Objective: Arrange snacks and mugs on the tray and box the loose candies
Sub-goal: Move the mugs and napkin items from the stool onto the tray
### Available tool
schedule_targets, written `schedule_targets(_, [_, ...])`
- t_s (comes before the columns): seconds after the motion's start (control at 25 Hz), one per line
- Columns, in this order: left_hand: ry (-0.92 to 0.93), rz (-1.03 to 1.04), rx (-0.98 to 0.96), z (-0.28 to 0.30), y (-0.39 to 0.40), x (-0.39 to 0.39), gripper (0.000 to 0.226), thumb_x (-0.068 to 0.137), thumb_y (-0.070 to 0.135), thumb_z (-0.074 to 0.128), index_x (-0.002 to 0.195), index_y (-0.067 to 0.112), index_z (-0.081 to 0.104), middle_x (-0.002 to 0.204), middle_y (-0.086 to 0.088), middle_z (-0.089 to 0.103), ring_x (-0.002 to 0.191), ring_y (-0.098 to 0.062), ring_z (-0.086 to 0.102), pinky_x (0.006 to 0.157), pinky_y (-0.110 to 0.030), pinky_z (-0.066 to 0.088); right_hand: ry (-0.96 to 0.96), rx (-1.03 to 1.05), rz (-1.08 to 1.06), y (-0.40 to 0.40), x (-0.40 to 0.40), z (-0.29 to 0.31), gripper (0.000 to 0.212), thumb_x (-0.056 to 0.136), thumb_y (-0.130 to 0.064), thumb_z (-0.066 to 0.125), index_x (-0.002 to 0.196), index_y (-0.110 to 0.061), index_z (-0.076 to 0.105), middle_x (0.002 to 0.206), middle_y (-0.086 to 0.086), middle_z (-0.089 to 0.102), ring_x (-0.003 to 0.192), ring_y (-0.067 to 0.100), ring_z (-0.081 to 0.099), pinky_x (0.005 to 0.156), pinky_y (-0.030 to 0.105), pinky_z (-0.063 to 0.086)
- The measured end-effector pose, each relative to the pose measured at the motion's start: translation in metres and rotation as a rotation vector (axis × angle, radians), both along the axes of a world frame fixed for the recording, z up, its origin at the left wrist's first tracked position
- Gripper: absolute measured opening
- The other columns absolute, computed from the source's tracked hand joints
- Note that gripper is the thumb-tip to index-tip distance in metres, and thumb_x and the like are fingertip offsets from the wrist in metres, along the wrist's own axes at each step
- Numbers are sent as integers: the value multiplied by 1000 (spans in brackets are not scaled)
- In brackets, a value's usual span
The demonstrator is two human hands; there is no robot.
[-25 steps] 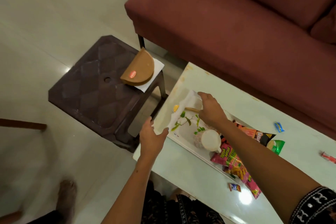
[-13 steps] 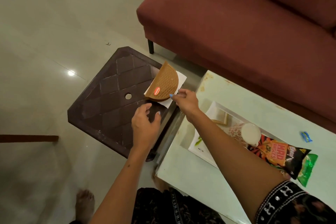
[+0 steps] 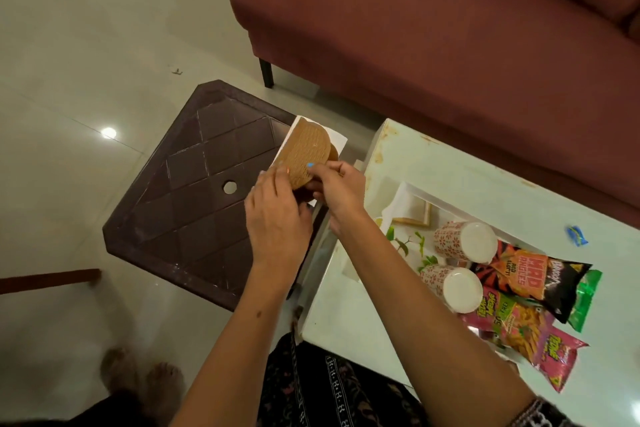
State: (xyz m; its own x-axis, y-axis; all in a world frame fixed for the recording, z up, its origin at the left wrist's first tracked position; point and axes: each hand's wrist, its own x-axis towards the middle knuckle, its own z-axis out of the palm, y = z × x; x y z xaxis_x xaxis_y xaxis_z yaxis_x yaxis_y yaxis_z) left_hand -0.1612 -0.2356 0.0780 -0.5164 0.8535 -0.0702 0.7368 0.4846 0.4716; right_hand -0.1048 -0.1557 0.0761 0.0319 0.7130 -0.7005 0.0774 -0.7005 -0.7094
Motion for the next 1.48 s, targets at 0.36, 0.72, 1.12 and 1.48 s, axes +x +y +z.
schedule_targets(0.36, [-151,-186,-143,-16,2,90,41,93,22,46,132,8,43,112,-15,64,95,-29,60,80,-36,49,-432,492,-38,-58,102,9,15,82,-24,68,93,-33,63,88,-13,64,71,2,58,62,9,46])
schedule_targets(0.72, [-586,-154,-160,-71,-4,175,33,93,24,49,124,14,54,103,-11,70,88,-26,66,92,-38,53,-644,131,316,-67,203,-59,29,92,-25,53,113,-4,55,102,14,71,90,31,66,71,28,44])
schedule_targets(1.12, [-652,-146,-279,-111,2,176,32,92,13,50,124,11,55,112,-15,67,100,-31,62,95,-33,46,-575,4,442,-63,204,-91,34,92,-22,53,117,1,47,106,21,64,96,35,61,70,34,45])
schedule_targets(1.48, [-664,37,-71,-69,6,123,28,84,21,62,111,11,62,105,-7,68,89,-17,63,74,-19,51,-881,331,318,-69,180,-64,41,88,-11,52,129,-8,45,124,14,54,110,31,54,84,38,48])
